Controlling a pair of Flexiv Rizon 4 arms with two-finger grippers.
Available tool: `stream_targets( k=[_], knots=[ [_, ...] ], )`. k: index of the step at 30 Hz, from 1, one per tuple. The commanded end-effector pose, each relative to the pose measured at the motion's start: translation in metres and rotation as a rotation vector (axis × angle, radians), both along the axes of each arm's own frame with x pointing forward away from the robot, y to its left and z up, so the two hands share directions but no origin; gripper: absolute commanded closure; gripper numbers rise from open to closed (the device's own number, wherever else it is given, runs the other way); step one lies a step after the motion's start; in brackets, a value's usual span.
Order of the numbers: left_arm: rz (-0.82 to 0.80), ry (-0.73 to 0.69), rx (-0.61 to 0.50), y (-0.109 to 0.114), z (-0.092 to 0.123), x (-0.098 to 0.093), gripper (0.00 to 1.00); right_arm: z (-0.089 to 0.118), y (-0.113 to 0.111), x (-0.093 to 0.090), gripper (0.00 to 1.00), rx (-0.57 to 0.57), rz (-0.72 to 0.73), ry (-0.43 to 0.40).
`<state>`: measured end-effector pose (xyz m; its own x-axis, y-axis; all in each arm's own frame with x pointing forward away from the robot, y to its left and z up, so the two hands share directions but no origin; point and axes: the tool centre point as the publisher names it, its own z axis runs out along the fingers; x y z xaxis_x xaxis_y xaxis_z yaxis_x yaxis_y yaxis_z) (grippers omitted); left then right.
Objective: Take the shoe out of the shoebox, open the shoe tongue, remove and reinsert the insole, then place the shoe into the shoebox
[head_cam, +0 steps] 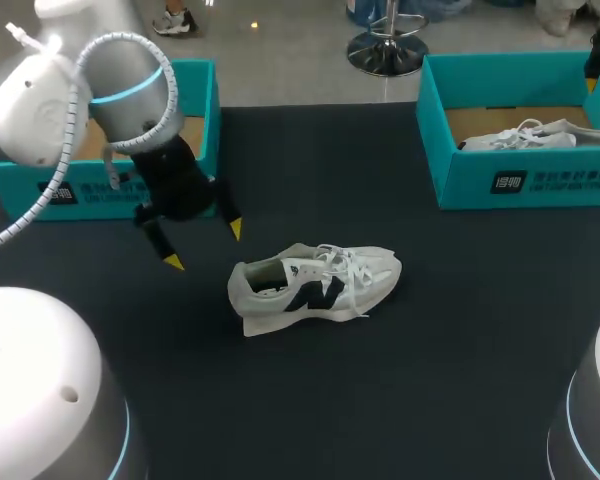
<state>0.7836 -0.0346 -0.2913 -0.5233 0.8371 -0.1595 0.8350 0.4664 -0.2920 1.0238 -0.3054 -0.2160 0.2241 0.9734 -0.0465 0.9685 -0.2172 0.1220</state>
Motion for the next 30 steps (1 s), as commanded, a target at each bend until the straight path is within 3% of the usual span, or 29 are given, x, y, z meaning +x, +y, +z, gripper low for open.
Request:
stream_targets(
  k=[1,7,16,20,30],
  knots=[
    [0.242,0.028,-0.202,0.016,0.001,-0.012,0.00,0.000,0.000,0.000,0.00,-0.001,0.000,-0.001],
    [0.388,0.065,-0.255,0.022,0.002,-0.021,0.00,0.000,0.000,0.000,0.00,-0.001,0.000,-0.001],
    [0.565,0.168,-0.352,0.048,-0.010,-0.018,0.00,0.000,0.000,0.000,0.00,-0.001,0.000,-0.001],
    [0.538,0.220,-0.333,0.054,-0.013,-0.010,0.00,0.000,0.000,0.000,0.00,-0.001,0.000,-0.001],
    [0.538,0.220,-0.333,0.054,-0.013,-0.010,0.00,0.000,0.000,0.000,0.00,-0.001,0.000,-0.001]
  ],
)
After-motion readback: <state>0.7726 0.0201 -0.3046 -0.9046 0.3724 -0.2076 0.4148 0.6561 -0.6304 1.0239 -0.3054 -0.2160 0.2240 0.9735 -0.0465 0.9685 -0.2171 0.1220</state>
